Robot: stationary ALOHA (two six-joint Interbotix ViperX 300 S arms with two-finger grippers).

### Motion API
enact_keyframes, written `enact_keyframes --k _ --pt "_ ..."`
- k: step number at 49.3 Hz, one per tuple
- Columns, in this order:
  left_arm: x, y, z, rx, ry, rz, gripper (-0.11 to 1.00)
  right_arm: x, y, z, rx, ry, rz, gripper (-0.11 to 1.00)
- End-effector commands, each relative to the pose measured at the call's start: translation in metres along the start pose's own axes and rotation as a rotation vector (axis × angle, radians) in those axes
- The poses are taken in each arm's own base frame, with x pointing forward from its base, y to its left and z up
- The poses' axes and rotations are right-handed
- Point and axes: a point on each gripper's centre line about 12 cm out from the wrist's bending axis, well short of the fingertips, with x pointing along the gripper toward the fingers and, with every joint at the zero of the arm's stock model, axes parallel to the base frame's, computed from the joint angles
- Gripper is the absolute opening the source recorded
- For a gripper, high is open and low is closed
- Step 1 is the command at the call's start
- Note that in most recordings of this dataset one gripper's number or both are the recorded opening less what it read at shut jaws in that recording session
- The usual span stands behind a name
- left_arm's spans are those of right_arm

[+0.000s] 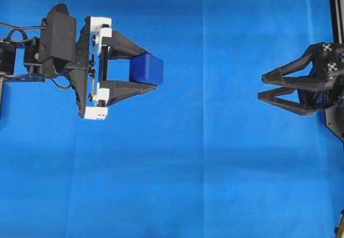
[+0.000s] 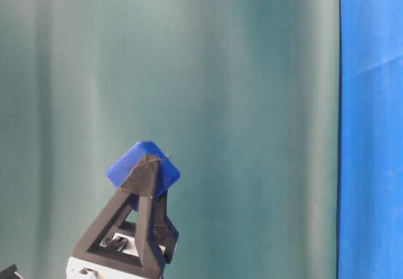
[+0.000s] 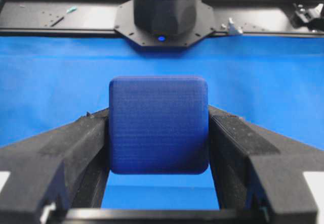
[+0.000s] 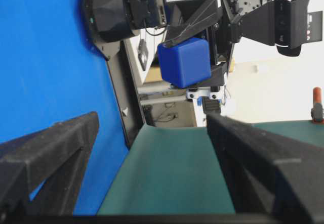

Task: Handover the blue block to the right arm after grasping it with the left arm, then place it in the designated position.
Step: 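Hold the cube with the left gripper while the right gripper reorients, then move the right gripper leftward and close it on the cube's top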

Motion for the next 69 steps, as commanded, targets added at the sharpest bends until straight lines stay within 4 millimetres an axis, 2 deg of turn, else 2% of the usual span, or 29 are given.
enact_keyframes --k 1,11,35,55,69 --pt "-0.003 -0.001 0.013 -0.001 -0.041 -0.001 0.49 0.004 -0.012 0.004 -0.002 -0.010 -0.022 0.96" --pt "-0.003 -0.001 0.013 -0.001 -0.041 -0.001 0.49 0.022 -0.021 0.004 0.003 -0.001 -0.009 0.96" --pt "-0.003 -0.003 0.011 -0.002 -0.035 -0.007 0.49 0.097 -0.052 -0.007 -0.012 0.040 0.025 0.96" --pt "-0.003 -0.003 0.011 -0.002 -0.032 -0.009 0.49 0.153 -0.055 -0.022 -0.086 0.061 0.065 0.96" --pt "-0.002 -0.003 0.013 -0.002 -0.035 -0.009 0.49 0.175 -0.062 -0.025 -0.103 0.060 0.060 0.96"
